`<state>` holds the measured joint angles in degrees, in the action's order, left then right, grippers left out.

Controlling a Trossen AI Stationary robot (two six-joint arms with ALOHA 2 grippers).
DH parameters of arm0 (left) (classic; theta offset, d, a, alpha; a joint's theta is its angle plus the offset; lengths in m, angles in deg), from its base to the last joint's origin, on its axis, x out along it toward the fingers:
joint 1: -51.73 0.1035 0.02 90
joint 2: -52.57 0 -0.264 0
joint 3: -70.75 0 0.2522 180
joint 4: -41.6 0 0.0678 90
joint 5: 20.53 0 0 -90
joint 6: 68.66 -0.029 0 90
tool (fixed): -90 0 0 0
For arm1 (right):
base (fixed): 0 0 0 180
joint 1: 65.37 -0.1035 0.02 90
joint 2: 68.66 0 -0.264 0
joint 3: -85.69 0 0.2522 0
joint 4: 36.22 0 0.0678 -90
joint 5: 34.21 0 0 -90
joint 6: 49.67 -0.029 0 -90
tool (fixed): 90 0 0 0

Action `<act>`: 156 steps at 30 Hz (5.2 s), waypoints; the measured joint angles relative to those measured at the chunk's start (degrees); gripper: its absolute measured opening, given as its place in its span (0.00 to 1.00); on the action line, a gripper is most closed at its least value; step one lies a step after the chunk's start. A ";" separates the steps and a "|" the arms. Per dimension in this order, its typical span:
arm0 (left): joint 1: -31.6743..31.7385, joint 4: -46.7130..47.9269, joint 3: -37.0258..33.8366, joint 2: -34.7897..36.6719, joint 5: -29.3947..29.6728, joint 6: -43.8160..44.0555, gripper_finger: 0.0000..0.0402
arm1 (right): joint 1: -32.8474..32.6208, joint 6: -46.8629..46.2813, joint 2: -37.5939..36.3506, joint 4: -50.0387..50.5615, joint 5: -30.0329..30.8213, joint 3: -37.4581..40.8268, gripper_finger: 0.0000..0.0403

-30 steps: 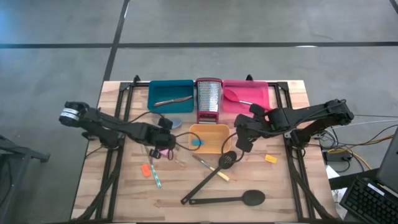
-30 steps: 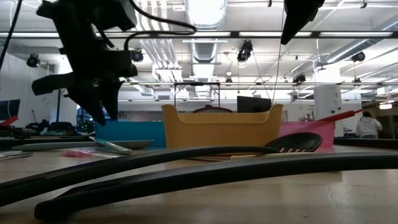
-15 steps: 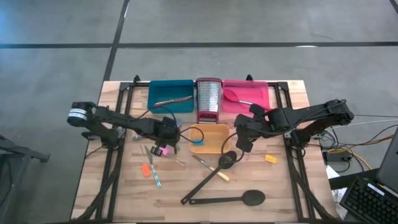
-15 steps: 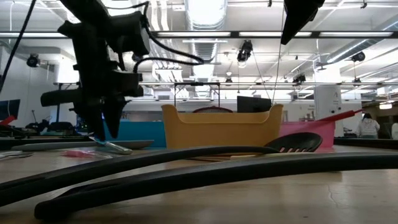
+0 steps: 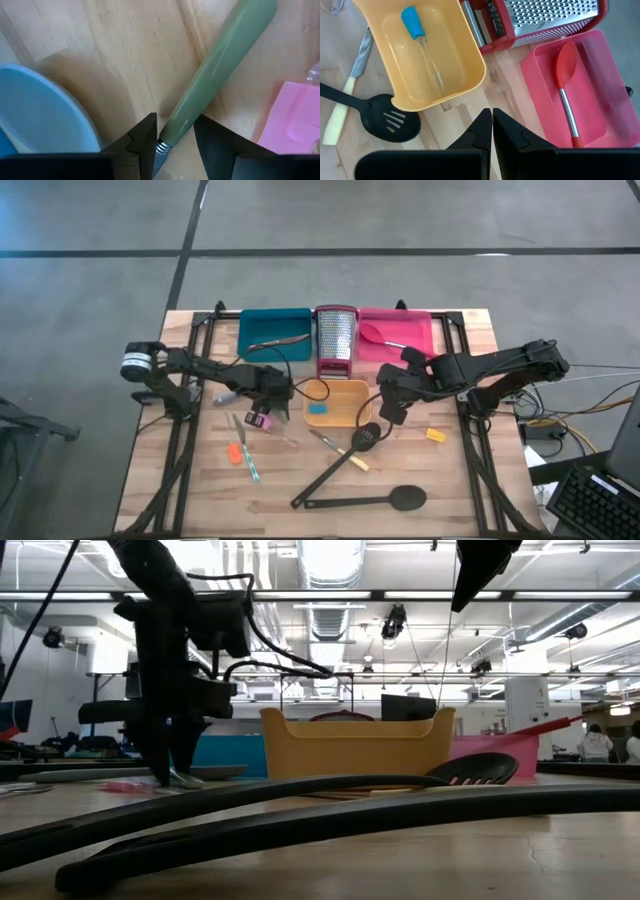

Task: Pick & Place Kitchen Items
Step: Put the green table knife into the blue bin

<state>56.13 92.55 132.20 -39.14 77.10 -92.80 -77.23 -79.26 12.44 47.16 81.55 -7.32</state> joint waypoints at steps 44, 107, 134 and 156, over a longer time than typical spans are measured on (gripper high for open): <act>-6.97 -4.12 14.83 37.09 18.60 -4.57 0.12 | 2.19 9.53 -0.02 -5.60 26.14 0.33 0.02; 4.16 -73.05 -28.61 58.66 -27.57 -7.02 0.12 | -2.28 52.21 -7.87 -72.94 -2.82 22.02 0.02; 0.16 -111.87 -40.47 43.57 -22.41 7.39 0.12 | -7.55 54.60 13.23 -82.11 20.44 8.04 0.05; 0.16 -111.09 -37.38 37.71 -21.62 6.21 0.12 | 3.04 43.35 22.64 -60.78 -0.41 -10.08 0.63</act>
<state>56.29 -18.54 94.82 -1.43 55.47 -86.59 -74.18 -35.90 35.08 -13.62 81.15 -17.40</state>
